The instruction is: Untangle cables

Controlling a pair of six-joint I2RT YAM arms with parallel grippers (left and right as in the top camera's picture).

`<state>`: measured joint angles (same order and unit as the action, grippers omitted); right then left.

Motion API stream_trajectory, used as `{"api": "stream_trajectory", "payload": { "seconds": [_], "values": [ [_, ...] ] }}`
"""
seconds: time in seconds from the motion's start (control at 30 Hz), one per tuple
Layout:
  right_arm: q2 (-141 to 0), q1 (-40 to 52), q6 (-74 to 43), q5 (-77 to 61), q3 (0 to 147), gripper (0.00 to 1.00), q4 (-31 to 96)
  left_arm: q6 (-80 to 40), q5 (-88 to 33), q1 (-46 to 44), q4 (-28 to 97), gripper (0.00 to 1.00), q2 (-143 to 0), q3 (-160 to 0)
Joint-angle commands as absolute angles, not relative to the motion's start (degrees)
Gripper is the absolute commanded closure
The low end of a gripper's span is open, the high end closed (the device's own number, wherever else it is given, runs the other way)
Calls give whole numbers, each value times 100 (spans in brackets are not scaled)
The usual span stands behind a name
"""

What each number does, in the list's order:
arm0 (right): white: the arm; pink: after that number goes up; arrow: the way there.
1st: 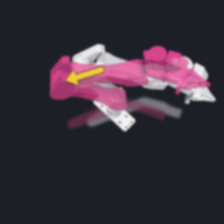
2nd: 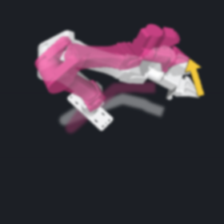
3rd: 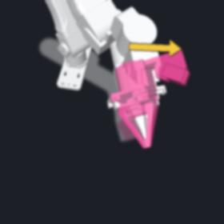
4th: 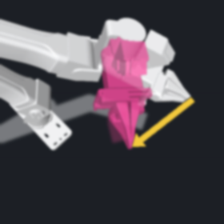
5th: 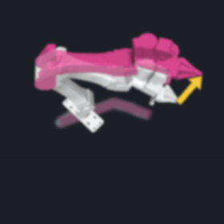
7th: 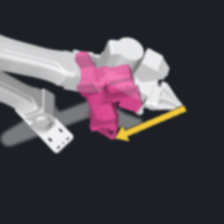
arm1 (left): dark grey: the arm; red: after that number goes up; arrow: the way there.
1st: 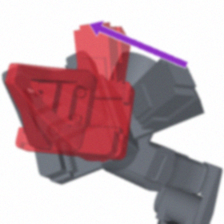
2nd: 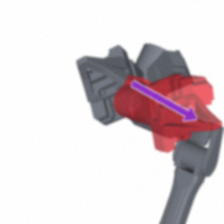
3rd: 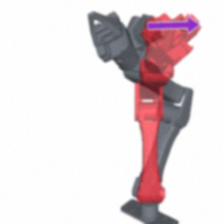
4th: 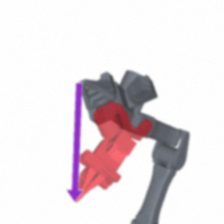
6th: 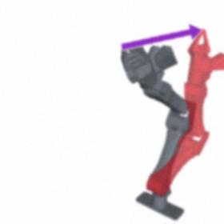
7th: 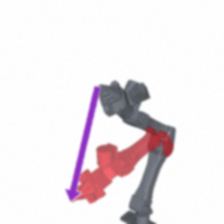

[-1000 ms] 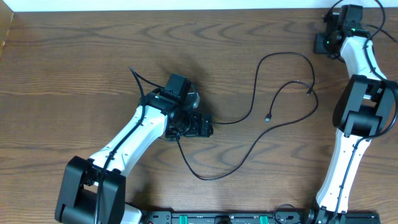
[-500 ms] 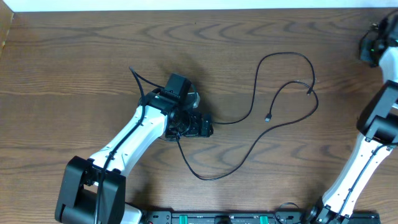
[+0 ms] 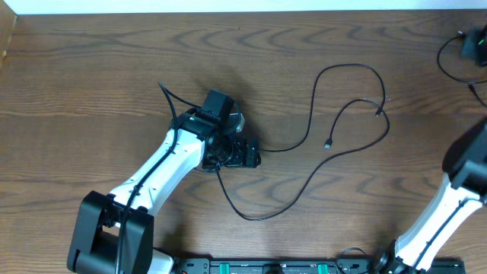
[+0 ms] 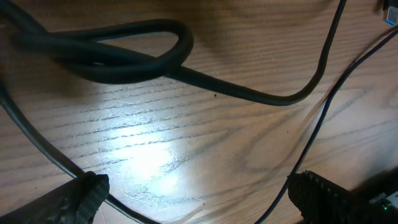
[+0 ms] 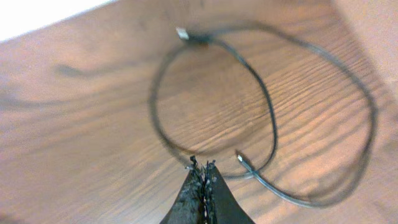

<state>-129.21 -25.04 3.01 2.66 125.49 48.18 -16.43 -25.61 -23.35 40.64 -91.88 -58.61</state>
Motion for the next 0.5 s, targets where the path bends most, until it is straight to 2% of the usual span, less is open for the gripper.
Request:
{"api": "stream_trajectory", "payload": {
  "seconds": [0.0,0.2,0.27,0.3,0.37,0.47],
  "values": [
    [-12396,-2469,-38,-655,12698,99,5295,-1546,-2591,-2344,4086,2,-9194,-5933],
    [-12313,-1944,-43,-1559,12689,99,6576,-1544,-2591,-2344,4086,2,-9194,-5933],
    [-12313,-1712,-64,-1852,12650,96,6901,-1546,-2593,-2344,4086,2,-9194,-5933],
    [-12313,-1562,-141,-1986,12637,90,7061,-1544,-2591,-2344,4086,2,-9194,-5933],
    [-12315,-1328,-333,-2010,12593,70,7201,-1544,-2593,-2344,4086,2,-9194,-5933],
    [-12315,-963,-902,-2010,12547,52,7505,-1544,-2591,-2344,4086,2,-9194,-5933]
  ]
}}
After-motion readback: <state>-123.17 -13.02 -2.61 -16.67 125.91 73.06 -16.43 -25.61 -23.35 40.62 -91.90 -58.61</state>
